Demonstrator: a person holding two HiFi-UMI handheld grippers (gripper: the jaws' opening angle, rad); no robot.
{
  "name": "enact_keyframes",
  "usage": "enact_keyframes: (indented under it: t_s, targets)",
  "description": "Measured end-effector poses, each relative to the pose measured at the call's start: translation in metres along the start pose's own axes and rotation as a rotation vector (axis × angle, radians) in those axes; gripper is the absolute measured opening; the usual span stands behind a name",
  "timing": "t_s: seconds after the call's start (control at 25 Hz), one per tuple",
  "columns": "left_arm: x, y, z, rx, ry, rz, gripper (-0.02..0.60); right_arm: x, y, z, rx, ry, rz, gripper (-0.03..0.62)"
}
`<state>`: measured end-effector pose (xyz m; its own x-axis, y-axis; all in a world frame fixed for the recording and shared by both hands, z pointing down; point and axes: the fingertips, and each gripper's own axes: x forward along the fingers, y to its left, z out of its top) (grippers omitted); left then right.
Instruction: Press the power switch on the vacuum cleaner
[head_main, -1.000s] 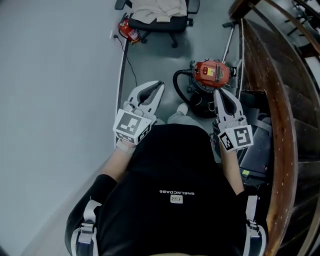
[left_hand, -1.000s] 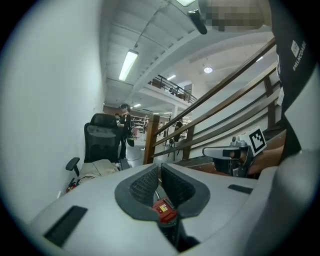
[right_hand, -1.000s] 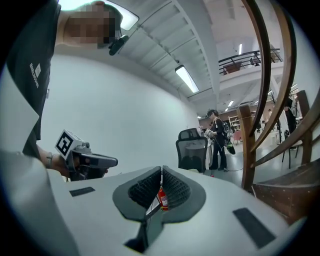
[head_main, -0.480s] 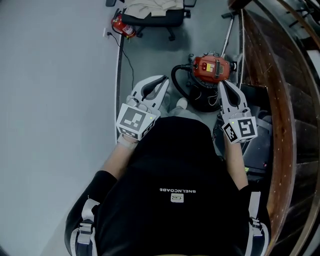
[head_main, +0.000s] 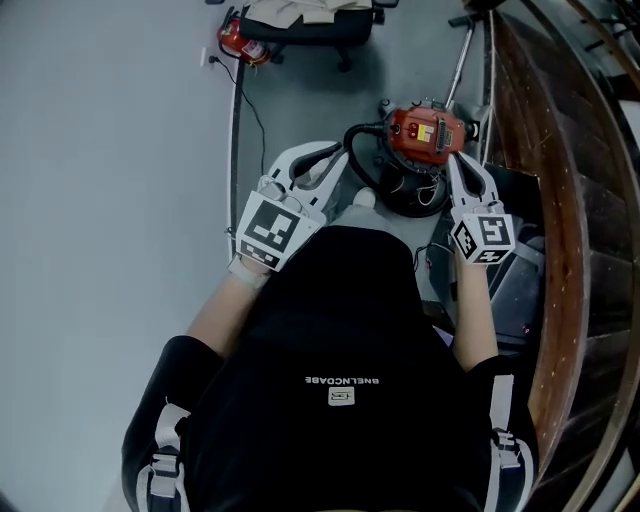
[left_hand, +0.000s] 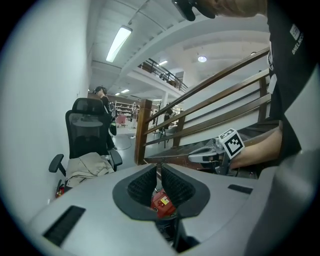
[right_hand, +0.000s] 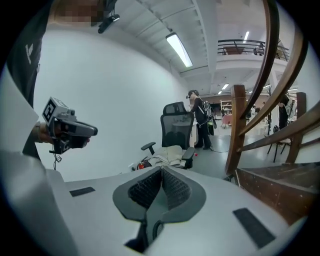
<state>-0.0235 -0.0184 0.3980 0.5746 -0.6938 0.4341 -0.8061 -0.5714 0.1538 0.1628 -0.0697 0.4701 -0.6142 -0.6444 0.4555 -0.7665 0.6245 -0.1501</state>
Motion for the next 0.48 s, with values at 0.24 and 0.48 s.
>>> enact_keyframes:
  t_s: [0.24, 0.48]
  targets:
    - [0.017, 0.018, -0.021, -0.015, 0.064, -0.001, 0.029, 0.048, -0.036, -0.049, 0.026, 0.106, -0.038, 0.029]
    - [0.031, 0.028, -0.048, -0.023, 0.124, 0.02, 0.029, 0.091, -0.065, -0.112, 0.068, 0.218, -0.043, 0.029]
